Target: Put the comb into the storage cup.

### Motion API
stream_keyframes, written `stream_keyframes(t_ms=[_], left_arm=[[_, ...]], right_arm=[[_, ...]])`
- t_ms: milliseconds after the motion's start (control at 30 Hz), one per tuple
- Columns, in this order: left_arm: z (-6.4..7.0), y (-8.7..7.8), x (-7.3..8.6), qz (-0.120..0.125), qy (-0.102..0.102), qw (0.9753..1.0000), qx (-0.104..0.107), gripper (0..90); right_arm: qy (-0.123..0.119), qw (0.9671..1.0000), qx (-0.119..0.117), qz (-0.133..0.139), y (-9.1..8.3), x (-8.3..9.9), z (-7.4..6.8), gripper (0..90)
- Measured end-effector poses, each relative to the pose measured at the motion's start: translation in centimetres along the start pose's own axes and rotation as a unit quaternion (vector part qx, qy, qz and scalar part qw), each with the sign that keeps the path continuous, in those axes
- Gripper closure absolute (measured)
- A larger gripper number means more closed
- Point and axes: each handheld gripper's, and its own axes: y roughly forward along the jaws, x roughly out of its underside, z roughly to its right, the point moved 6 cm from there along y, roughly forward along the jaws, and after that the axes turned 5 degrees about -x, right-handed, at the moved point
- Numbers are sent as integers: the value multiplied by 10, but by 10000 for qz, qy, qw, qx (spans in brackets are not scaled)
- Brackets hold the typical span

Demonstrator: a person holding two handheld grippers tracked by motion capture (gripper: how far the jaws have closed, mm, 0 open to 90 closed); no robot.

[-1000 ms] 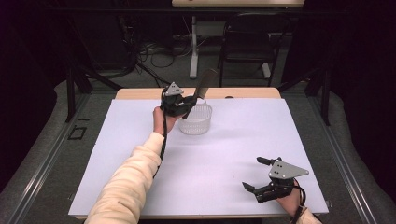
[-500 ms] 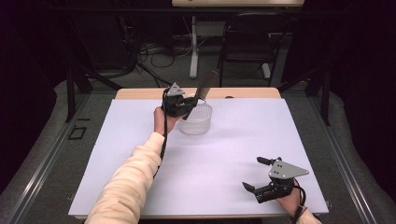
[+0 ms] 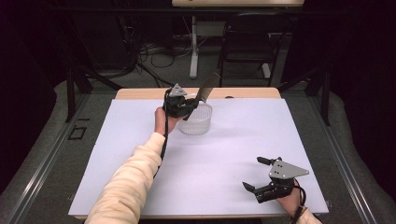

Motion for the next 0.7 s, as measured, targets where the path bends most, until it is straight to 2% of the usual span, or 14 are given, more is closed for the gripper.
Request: stream_keyframes(t_ms=[700], left_arm=[[4, 5, 3, -195, 71, 9997, 133, 720]], right_arm=[[6, 10000, 8, -22, 0, 0, 0, 0]])
